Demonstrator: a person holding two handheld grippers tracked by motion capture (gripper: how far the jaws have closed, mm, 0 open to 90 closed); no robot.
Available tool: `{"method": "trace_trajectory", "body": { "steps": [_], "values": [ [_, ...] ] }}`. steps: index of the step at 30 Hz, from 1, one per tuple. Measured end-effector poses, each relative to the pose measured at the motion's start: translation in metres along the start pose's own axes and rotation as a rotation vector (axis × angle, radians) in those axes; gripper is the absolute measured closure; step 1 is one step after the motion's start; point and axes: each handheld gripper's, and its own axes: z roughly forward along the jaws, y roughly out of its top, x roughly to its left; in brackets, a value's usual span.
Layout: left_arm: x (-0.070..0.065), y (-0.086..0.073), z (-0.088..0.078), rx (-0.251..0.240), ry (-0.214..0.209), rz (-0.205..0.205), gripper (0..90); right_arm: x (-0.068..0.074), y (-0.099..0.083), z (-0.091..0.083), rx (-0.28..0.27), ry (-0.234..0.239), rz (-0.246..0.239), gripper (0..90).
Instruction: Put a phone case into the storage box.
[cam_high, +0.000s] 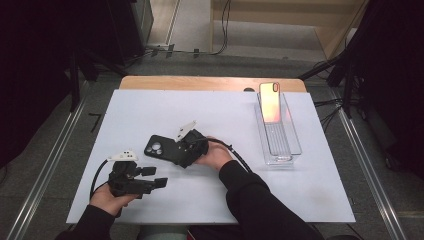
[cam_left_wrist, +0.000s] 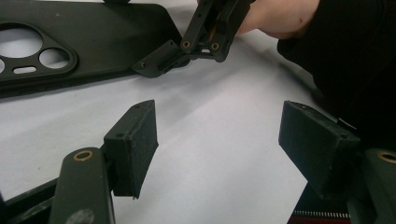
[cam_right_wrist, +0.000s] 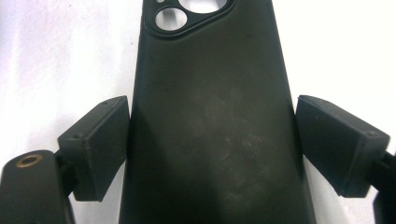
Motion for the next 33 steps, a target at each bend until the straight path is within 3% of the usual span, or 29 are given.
{"method": "trace_trajectory", "body": {
  "steps": [9,16,27,33],
  "values": [
    [0.000,0.000,0.000,-0.003,-0.002,-0.004,28.0,-0.003,0.000,-0.002,-0.005,0.024,-0.002,13.5],
    [0.000,0.000,-0.001,-0.005,-0.001,-0.005,28.0,-0.007,-0.001,-0.008,-0.032,0.053,0.043,13.8],
    [0.000,0.001,-0.001,-0.007,-0.004,-0.008,28.0,-0.014,0.005,-0.045,-0.093,0.028,0.111,13.9],
    [-0.001,0.004,0.001,-0.005,-0.009,-0.007,28.0,-0.014,0.002,-0.067,-0.095,0.018,0.154,14.1]
  ]
}}
